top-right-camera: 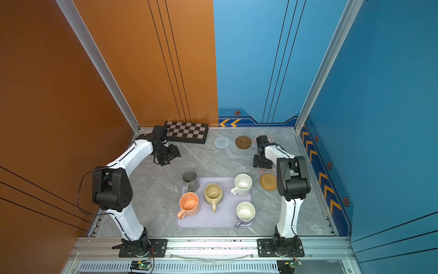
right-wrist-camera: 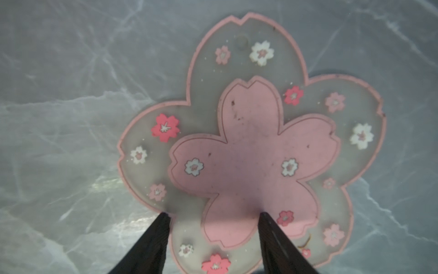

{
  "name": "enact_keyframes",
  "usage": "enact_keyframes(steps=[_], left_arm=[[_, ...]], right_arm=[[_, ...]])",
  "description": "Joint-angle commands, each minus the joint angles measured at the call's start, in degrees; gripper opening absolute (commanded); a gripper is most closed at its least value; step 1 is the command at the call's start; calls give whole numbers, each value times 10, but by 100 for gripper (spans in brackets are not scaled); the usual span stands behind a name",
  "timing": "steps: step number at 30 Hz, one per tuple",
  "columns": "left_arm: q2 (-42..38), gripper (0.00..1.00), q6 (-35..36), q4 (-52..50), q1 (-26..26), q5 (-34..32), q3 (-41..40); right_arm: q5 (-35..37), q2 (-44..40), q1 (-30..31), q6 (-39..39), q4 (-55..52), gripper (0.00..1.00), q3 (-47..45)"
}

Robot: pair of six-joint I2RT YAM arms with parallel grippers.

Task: Place cups on coasters
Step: Move the coaster to the middle-right of the table.

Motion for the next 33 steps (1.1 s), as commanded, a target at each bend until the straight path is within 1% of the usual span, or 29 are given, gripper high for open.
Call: enact_keyframes(steps=[1,8,16,25,33], left_arm=[[3,74,-2,-7,-6,-9,14],[-4,74,-4,-7,-6,-13,10],[-6,74,-5,-6,-10,-12,12],[-2,74,3,-7,-18,-7,19],[-12,74,10,-7,-20,1,17]], right_arm=[[38,3,-18,1,-37,62,-28],[23,3,-22,-23,-28,62,-21],[18,-4,-22,-34,-22,62,-19],[-15,-67,-19,-12,-7,65,-36],[-17,-147,-12,-2,-20,66,-48]])
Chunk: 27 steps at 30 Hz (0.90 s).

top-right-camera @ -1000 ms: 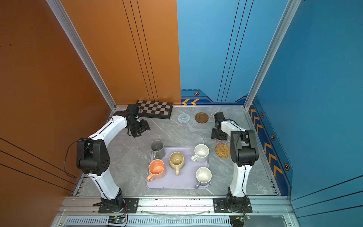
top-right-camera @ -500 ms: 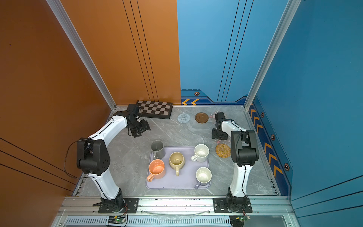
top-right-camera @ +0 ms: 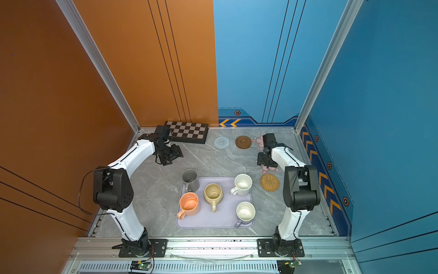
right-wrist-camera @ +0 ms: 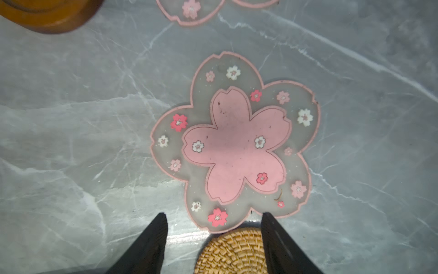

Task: Place cups on coasters
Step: Move the coaster to the middle-right of the table, then move the coaster to the top-center of the table.

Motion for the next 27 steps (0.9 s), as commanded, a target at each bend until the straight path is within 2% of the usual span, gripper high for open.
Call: enact_keyframes(steps=[1,8,12,16,27], left_arm=[[-14,74,10,-7,-5,1,11],[-19,74,12,-7,-5,6,2],[-15,74,12,-7,-5,13,8],[-14,74,10,-7,-10,18,19],[-27,74,10,-8,-16,12,2]], right_arm=[[0,-43,4,15,-29,65,-13],[40,-137,4,66,-46,60,-122],[42,-168,5,81,-41,51,-183],[47,-166,6,85,-22,44,-215],[55,-118,6,88,15,41,-243]])
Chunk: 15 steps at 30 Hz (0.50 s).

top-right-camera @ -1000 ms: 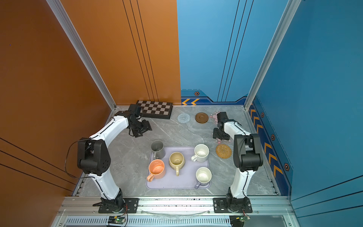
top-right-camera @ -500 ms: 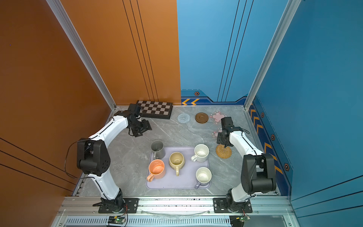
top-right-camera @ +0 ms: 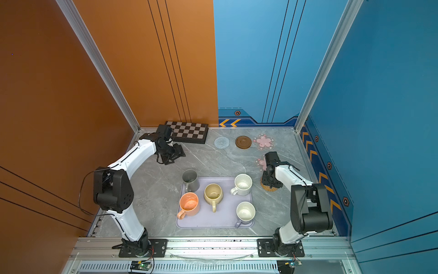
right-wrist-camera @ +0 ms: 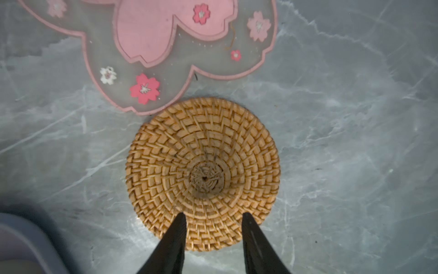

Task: Place cups on coasters
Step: Move the coaster to the top-center of the table.

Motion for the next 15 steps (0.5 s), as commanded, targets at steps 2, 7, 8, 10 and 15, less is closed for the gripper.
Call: enact_keyframes(steps=[2,7,8,10,15], left_arm=[[-20,73,10,-8,-2,6,-5],[-22,73,13,-7,2,9,-4],[-22,73,14,-7,3,11,-4],[-25,73,14,-8,5,11,-6],[-39,73,18,-8,13,12,-17]], right_arm=[[17,14,6,15,13,41,-11],[-3,32,8,24,12,40,-6],[-7,35,10,25,10,39,-4],[-12,35,21,26,-8,38,3],[0,33,46,19,-41,39,12]])
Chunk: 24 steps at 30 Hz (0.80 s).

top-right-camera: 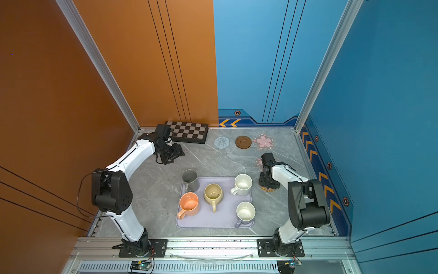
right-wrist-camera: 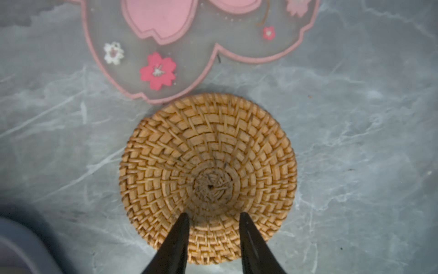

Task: Place cups on coasters
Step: Move the coaster to the top-center of the table.

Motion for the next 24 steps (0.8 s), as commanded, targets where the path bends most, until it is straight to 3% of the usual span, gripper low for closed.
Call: enact_keyframes(steps=[1,10,24], left_arm=[[-25,73,11,-8,12,13,-13],[-44,73,13,-8,20,19,-24],[-63,73,13,-8,41,21,-45]], right_arm=[[-1,18,14,5,-42,39,11],[-20,51,56,19,-47,35,34],[-35,151,123,35,-49,33,147]])
